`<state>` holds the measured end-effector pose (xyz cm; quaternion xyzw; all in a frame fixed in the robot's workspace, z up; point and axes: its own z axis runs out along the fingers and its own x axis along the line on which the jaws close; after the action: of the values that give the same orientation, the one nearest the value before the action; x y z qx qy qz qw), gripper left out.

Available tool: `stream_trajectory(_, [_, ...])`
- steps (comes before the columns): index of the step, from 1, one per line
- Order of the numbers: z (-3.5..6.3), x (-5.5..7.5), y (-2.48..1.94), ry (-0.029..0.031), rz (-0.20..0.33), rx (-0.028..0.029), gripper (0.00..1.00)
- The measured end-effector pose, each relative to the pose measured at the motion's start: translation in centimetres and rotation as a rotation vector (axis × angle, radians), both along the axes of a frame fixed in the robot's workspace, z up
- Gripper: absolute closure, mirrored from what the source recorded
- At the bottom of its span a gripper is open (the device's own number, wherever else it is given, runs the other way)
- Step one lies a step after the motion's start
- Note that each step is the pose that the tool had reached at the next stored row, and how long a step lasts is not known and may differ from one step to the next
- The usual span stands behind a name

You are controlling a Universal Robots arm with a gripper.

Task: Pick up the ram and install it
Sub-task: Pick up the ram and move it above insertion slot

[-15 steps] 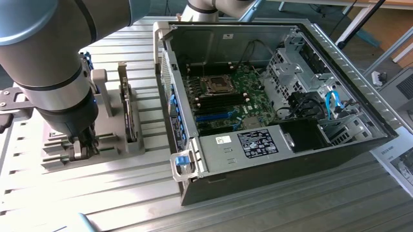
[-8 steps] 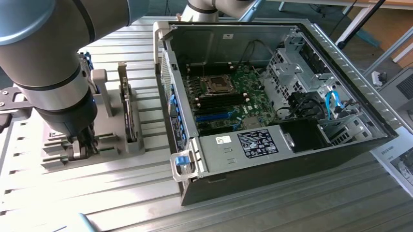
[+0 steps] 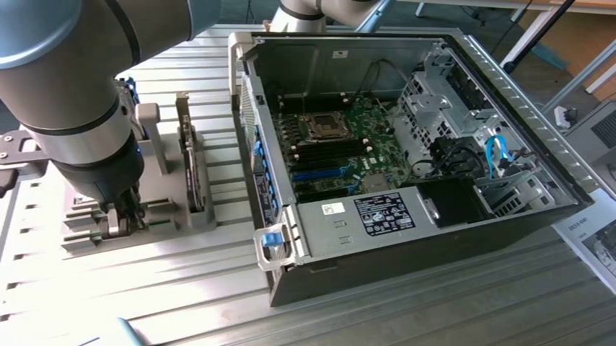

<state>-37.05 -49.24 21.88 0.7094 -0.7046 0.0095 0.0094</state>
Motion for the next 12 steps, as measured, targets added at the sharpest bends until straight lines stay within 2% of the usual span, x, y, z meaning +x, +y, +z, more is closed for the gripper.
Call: stream_trajectory(12, [-0.88,-0.24,0.11,0.0001,0.0,-0.0001,0.76])
